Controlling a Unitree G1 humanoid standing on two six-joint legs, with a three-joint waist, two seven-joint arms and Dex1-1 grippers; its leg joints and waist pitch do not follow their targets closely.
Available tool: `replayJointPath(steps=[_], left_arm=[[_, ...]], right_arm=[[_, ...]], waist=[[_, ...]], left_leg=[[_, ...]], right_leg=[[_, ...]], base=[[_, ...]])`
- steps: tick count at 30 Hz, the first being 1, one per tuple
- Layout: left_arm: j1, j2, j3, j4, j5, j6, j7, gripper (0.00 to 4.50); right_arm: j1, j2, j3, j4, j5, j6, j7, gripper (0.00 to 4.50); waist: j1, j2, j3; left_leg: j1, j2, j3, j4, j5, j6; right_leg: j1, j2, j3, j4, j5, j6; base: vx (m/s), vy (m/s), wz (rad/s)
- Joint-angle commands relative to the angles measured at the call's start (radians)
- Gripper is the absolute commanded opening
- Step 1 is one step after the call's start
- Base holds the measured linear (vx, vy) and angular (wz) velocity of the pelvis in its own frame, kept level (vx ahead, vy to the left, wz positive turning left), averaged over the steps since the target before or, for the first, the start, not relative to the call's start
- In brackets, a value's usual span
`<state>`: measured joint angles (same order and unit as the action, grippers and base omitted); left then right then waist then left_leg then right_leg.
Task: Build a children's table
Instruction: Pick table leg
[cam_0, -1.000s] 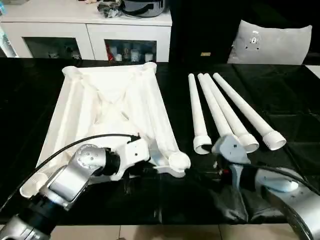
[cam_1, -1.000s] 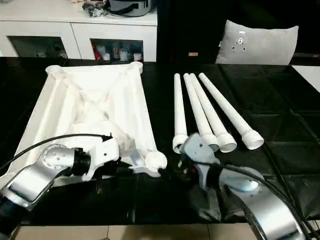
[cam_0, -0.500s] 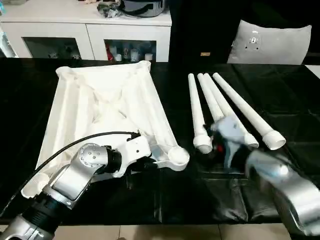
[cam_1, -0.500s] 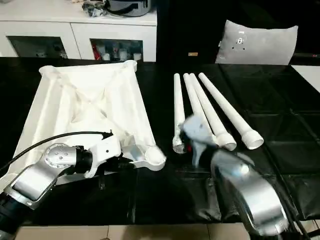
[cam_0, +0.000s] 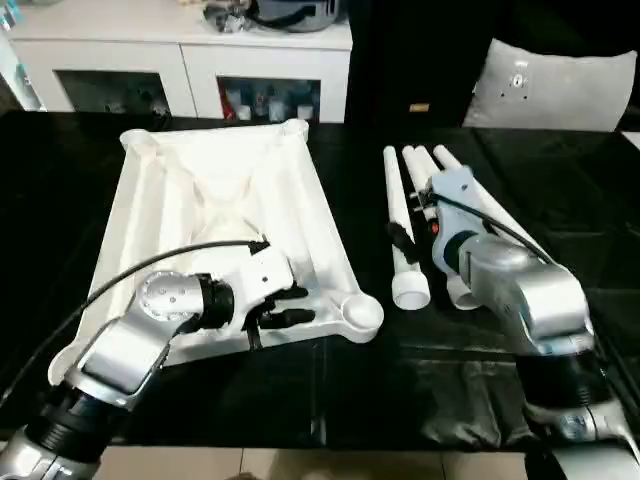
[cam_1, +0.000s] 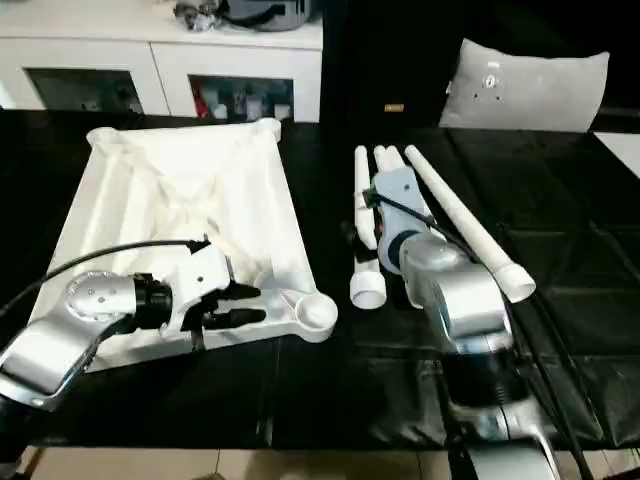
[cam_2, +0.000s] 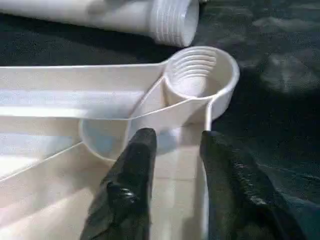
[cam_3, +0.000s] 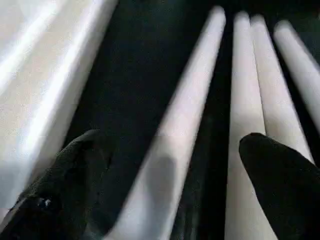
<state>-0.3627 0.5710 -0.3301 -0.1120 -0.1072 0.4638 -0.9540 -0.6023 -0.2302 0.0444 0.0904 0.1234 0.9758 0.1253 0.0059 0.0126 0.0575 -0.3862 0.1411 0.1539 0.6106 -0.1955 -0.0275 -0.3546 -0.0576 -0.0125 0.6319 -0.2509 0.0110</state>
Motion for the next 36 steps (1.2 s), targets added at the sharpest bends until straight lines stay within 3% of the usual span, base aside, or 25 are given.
replayJointPath(steps=[1,5,10,18,25,27,30,31,36], left_arm=[[-0.005,0.014,0.007,-0.058,-0.028,0.045,-0.019,1.79],[-0.002,0.021,0.009,-0.100,-0.040,0.083,-0.027,1.79],[-0.003,0.027,0.013,-0.129,-0.050,0.115,-0.029,1.79],[-0.001,0.032,0.014,-0.173,-0.066,0.166,-0.023,1.86],[0.001,0.030,0.007,-0.180,-0.069,0.175,-0.012,1.88],[0.001,0.029,0.006,-0.182,-0.069,0.179,-0.009,1.88],[0.001,0.029,0.005,-0.184,-0.068,0.181,-0.007,1.88],[0.000,0.029,0.005,-0.184,-0.068,0.181,-0.006,1.88],[-0.005,0.026,0.008,-0.182,-0.074,0.177,-0.004,1.88]], right_arm=[[-0.058,0.026,-0.034,0.105,0.002,0.015,-0.015,4.50],[-0.126,0.047,-0.060,0.243,-0.004,0.047,-0.039,4.50],[-0.187,0.079,-0.104,0.389,0.042,0.033,-0.018,4.50],[-0.248,0.101,-0.126,0.568,0.045,0.024,0.000,4.32],[-0.246,0.107,-0.130,0.648,0.055,0.015,0.022,3.58],[-0.248,0.111,-0.144,0.679,0.057,0.001,0.020,3.43],[-0.252,0.113,-0.157,0.709,0.058,-0.013,0.020,3.13],[-0.253,0.111,-0.158,0.715,0.058,-0.017,0.021,3.05],[-0.265,0.100,-0.173,0.741,0.066,-0.027,0.029,2.61]], waist=[[0.002,0.010,-0.066],[0.004,0.002,-0.069],[0.009,0.003,-0.071],[0.012,0.000,-0.063],[0.021,-0.005,-0.063],[0.022,-0.001,-0.063],[0.023,-0.002,-0.065],[0.021,-0.006,-0.064],[0.022,-0.004,-0.065]], left_leg=[[0.025,0.068,-0.017,-0.074,-0.053,-0.055],[0.025,0.068,-0.012,-0.071,-0.031,-0.040],[0.018,0.068,-0.009,-0.067,-0.002,-0.016],[0.022,0.072,-0.004,-0.072,-0.083,-0.041],[0.025,0.075,0.005,-0.074,-0.115,-0.062],[0.025,0.075,0.005,-0.074,-0.117,-0.069],[0.025,0.075,0.004,-0.075,-0.117,-0.076],[0.025,0.075,0.005,-0.076,-0.123,-0.077],[0.025,0.074,0.005,-0.076,-0.143,-0.083]], right_leg=[[0.030,-0.074,0.037,-0.050,0.138,-0.268],[0.030,-0.072,0.035,-0.050,0.159,-0.275],[0.031,-0.071,0.035,-0.045,0.209,-0.279],[0.021,-0.072,0.035,-0.052,0.058,-0.277],[0.013,-0.071,0.036,-0.056,-0.014,-0.249],[0.012,-0.072,0.036,-0.056,-0.014,-0.244],[0.011,-0.070,0.035,-0.054,0.001,-0.243],[0.010,-0.069,0.035,-0.055,0.001,-0.242],[0.010,-0.069,0.035,-0.057,-0.020,-0.239]], base=[[0.000,0.000,0.00],[0.000,0.000,0.00],[0.000,0.000,0.00],[0.000,0.000,0.00],[0.000,0.000,0.00],[0.000,0.000,0.00],[0.000,0.000,0.00],[0.000,0.000,0.00],[0.000,0.000,0.00]])
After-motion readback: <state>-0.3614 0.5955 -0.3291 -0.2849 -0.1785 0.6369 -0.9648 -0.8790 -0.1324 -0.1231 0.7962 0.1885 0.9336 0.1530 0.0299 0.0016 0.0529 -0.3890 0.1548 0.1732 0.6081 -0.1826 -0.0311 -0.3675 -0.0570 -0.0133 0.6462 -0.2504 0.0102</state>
